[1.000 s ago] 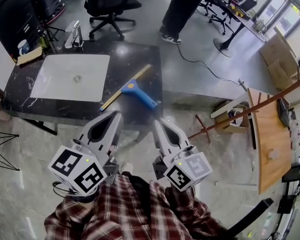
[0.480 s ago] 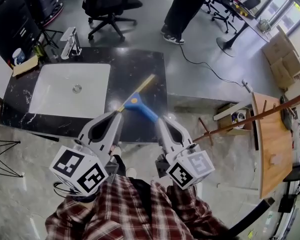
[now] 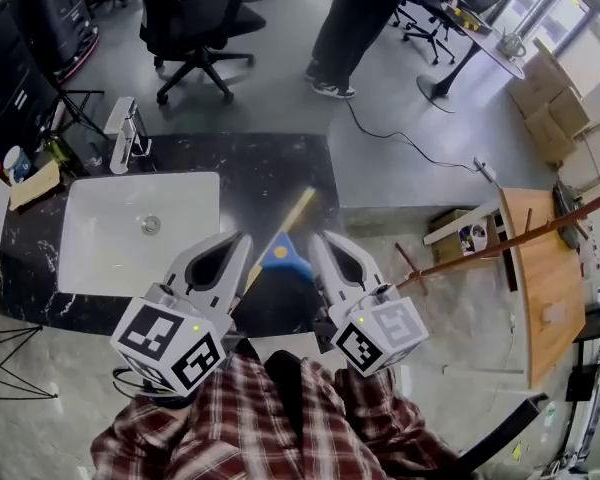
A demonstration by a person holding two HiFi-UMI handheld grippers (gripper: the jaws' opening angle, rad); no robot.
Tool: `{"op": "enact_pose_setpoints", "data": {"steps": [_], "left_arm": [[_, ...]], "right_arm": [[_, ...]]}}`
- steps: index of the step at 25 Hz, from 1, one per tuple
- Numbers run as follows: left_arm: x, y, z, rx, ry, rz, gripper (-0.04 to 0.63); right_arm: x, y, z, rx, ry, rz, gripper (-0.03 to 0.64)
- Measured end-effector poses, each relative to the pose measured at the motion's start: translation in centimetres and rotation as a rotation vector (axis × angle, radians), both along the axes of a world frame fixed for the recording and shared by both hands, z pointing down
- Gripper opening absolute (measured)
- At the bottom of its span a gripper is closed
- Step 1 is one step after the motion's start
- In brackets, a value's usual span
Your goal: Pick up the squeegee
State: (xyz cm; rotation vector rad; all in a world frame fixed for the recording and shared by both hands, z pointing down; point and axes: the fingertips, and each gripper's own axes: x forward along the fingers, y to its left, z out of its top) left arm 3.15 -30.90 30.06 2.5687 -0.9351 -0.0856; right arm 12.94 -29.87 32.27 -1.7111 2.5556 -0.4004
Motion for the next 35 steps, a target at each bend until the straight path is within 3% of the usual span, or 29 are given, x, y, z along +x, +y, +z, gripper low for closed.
{"op": "enact_pose_setpoints", "data": {"steps": [9, 19, 23, 29, 32, 35], "left_arm": [[0.8, -3.0, 1.0, -0.039, 0.003, 0.037, 0.009], [1.8, -4.0, 1.1, -0.056, 0.023, 0.023, 0.009], [2.1, -4.4, 0.9, -0.050, 0.024, 0.014, 0.009], [2.3, -4.8, 1.1, -0.053, 0.017, 0.003, 0.009], [2.2, -4.9, 1.3, -0.056, 0.016, -0.001, 0.009], [2.1, -4.9, 1.2, -0.053, 0.016, -0.010, 0.009]], "right_arm": [[0.9, -2.6, 0.9, -0.047, 0.061, 0.036, 0.011], [1.5, -3.7, 1.4, -0.107, 0.111, -0.059, 0.014], [1.1, -3.9, 1.8, -0.136, 0.134, -0.147, 0.091], [0.4, -3.9, 2.5, -0.157, 0.253, -0.294, 0.244], [0.2, -3.5, 3.2, -0.178, 0.350, -0.376, 0.250], [-0.4, -2.3, 4.7, -0.219, 0.458, -0.521, 0.250]]}}
